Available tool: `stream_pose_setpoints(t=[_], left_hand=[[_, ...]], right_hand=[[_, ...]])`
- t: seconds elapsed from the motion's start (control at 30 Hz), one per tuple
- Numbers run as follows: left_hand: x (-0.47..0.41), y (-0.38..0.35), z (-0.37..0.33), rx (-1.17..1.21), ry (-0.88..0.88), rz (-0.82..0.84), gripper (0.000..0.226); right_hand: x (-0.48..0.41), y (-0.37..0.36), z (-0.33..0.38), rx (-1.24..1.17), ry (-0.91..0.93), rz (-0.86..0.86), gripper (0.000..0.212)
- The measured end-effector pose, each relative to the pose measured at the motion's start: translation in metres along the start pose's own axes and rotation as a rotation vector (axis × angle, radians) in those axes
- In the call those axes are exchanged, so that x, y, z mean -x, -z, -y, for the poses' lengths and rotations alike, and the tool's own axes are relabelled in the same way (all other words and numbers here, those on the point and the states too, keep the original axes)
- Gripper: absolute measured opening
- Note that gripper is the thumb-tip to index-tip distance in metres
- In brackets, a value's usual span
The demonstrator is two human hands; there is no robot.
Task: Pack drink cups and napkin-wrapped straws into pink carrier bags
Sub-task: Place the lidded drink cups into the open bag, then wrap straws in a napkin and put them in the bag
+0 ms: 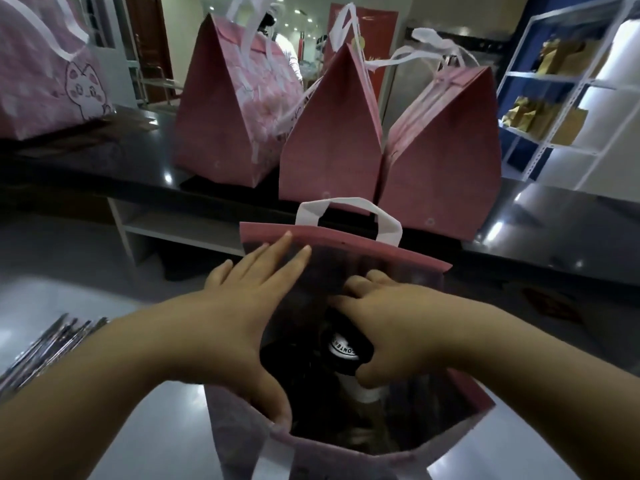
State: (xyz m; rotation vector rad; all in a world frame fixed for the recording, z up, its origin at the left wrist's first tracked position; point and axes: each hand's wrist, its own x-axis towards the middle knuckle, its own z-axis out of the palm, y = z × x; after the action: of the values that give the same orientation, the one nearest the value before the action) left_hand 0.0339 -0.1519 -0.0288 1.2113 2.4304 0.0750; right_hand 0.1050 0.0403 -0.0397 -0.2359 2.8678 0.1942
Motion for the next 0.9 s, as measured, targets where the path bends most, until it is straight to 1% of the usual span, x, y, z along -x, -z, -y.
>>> stream_pose_setpoints(t=[0.17, 0.23, 0.37, 0.43, 0.53, 0.63, 0.8, 0.9], left_hand=[[0.0, 0.002, 0.001, 0.023, -0.008, 0.024, 0.145], [-0.001, 0.002, 0.003, 0.035, -0.005, 0.027, 0.145], [-0.004, 0.002, 0.004, 0.037, -0.023, 0.042, 0.145], [-0.005, 0.002, 0.003, 0.039, -0.023, 0.04, 0.144], [-0.006, 0.0, 0.004, 0.043, -0.033, 0.023, 0.142], [-0.007, -0.004, 0.007, 0.093, -0.064, -0.044, 0.143], [-0.006, -0.01, 0.013, 0.161, -0.136, -0.213, 0.146], [-0.005, -0.012, 0.016, 0.193, -0.199, -0.317, 0.146]], right_hand=[[-0.01, -0.009, 0.006, 0.101, 0.037, 0.037, 0.066], [-0.013, -0.014, 0.005, 0.135, 0.047, 0.063, 0.065], [-0.02, -0.022, 0.001, 0.185, 0.059, 0.136, 0.071], [-0.023, -0.025, 0.002, 0.176, 0.063, 0.182, 0.072], [-0.027, -0.026, 0.002, 0.178, 0.066, 0.239, 0.08], [-0.03, -0.03, 0.004, 0.217, 0.071, 0.298, 0.083], [-0.033, -0.033, 0.009, 0.293, 0.088, 0.316, 0.083], [-0.034, -0.032, 0.01, 0.252, 0.045, 0.36, 0.085]])
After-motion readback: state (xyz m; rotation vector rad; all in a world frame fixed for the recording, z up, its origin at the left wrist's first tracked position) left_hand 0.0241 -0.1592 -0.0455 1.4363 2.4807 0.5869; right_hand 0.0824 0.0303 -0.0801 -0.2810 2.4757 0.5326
